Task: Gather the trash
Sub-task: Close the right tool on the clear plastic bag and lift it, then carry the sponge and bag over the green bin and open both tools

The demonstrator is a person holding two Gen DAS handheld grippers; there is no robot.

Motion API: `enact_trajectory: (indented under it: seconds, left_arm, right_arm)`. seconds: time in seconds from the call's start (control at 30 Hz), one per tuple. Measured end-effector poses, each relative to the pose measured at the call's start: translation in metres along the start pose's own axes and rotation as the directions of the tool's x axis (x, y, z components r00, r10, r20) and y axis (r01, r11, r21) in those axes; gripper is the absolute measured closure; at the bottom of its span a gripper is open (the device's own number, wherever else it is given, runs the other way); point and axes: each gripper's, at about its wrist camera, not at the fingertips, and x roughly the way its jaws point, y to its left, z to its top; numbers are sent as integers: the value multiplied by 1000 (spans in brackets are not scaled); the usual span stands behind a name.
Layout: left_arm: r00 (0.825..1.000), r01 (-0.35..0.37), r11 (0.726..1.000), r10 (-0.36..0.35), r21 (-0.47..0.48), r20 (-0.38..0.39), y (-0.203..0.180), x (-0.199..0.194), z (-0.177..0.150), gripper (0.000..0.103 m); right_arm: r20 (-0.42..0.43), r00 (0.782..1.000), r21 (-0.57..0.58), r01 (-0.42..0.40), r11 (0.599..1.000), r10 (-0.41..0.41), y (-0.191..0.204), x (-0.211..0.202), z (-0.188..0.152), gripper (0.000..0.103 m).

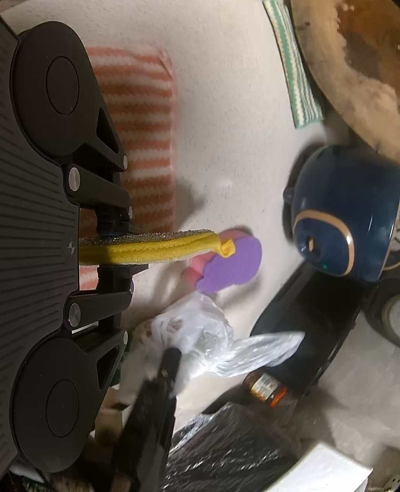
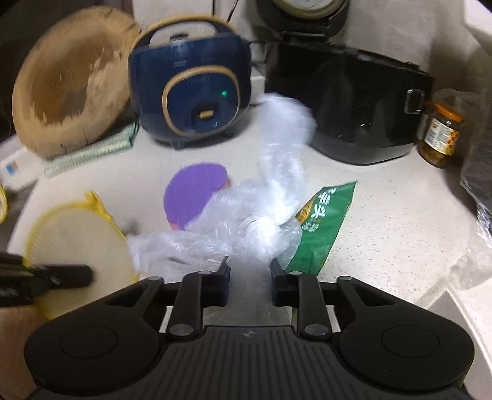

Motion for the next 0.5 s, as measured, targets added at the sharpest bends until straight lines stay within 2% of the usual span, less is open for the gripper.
enact_trajectory:
  seconds: [0.17,0.3,0.4,0.5]
  left_arm:
    - [993,117,993,-117,23,18,-8,0,12,85]
    - [969,239,970,-241,53,46,-31,-6,14,85]
    - [935,351,932,-354,88,22,-54,-9,7,85]
    - [897,441,890,-437,110,-65,-87,0,-11,85]
  right_arm:
    - [101,994,116,20,993,-32,-13,-52,0,85]
    - [162,980,202,84,976,-118,-40,-101,-13,85]
    - [168,962,272,166,948,-217,-67,-128,-34,85]
    - [132,944,349,240,906,-301,-97,-138,-63,85]
